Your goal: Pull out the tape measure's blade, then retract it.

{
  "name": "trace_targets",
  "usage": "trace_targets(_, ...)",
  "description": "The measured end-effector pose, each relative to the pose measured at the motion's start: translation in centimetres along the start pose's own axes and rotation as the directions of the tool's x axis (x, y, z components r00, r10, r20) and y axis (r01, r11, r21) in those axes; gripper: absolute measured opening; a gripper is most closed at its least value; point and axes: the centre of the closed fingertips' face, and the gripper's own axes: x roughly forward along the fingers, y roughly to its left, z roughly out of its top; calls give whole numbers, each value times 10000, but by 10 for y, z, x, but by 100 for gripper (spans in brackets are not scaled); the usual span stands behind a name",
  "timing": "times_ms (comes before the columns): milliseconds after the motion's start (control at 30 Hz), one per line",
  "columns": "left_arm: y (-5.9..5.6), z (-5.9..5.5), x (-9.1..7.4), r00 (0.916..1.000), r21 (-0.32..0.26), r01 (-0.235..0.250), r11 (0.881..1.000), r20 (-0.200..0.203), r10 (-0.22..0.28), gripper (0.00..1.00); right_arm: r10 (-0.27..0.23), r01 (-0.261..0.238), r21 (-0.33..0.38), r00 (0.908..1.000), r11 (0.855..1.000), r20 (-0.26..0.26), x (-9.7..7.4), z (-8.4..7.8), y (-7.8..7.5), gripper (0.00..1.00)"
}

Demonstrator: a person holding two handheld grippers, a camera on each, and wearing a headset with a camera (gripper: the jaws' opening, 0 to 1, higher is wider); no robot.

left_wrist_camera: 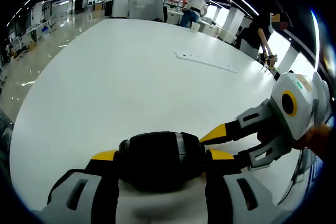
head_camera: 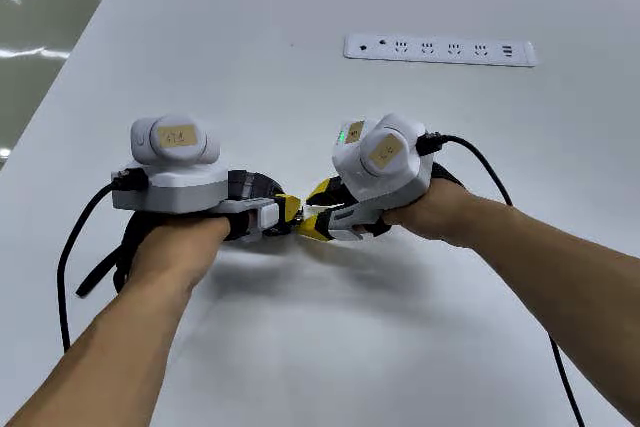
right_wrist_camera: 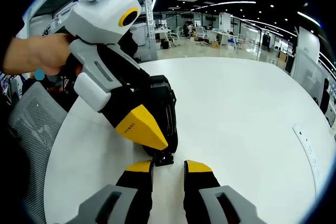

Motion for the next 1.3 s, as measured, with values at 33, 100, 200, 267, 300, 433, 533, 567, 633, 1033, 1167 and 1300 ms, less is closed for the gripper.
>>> trace_targets(33, -1, -1, 0, 10000, -14, 7, 10000, 3, -7, 63, -23, 23, 11, 10000, 10000, -11, -1, -1, -1, 20)
trace_targets(100, -1, 0, -1, 10000, -17, 34, 10000, 3, -34, 62, -30, 30, 130, 10000, 9999, -1, -4, -3, -1, 22)
trace_targets(200, -1, 0, -2, 10000, 9, 97, 10000, -20, -97, 61, -110, 111, 156, 9999, 9998, -39, -9, -6, -2, 24)
trace_targets(267, -1, 0, -3, 9999, 75, 119, 9999, -35, -118, 61, -133, 134, 247, 9999, 9996, -27, -11, -9, -2, 25)
trace_targets(300, -2, -1, -3, 9999, 102, 133, 9999, -46, -132, 61, -142, 143, 267, 9999, 9995, -36, -12, -10, -2, 26)
trace_targets(433, -4, -3, -6, 9998, 215, 205, 9996, -41, -204, 62, -230, 233, 256, 9997, 9994, -120, -19, -17, -1, 29)
trace_targets(533, -4, -3, -8, 9996, 259, 276, 9993, -1, -276, 64, -334, 337, 339, 9994, 9989, -111, -24, -21, -2, 31)
trace_targets(567, -5, -3, -8, 9995, 263, 312, 9992, 36, -313, 64, -371, 375, 337, 9992, 9987, -121, -26, -22, -2, 31)
trace_targets(633, -6, -3, -9, 9992, 293, 392, 9988, 94, -395, 66, -398, 402, 376, 9992, 9985, -95, -31, -25, -2, 33)
trace_targets(1033, -7, -12, -13, 9982, 664, 591, 9960, 89, -598, 69, -829, 831, 500, 9965, 9953, -63, -56, -41, -4, 40)
trace_targets(1167, -8, -13, -16, 9973, 783, 695, 9945, 173, -711, 70, -925, 922, 603, 9957, 9939, 33, -61, -42, -4, 42)
trace_targets(1300, -7, -13, -18, 9967, 933, 757, 9928, 210, -780, 72, -1035, 1029, 663, 9946, 9925, 48, -67, -45, -3, 46)
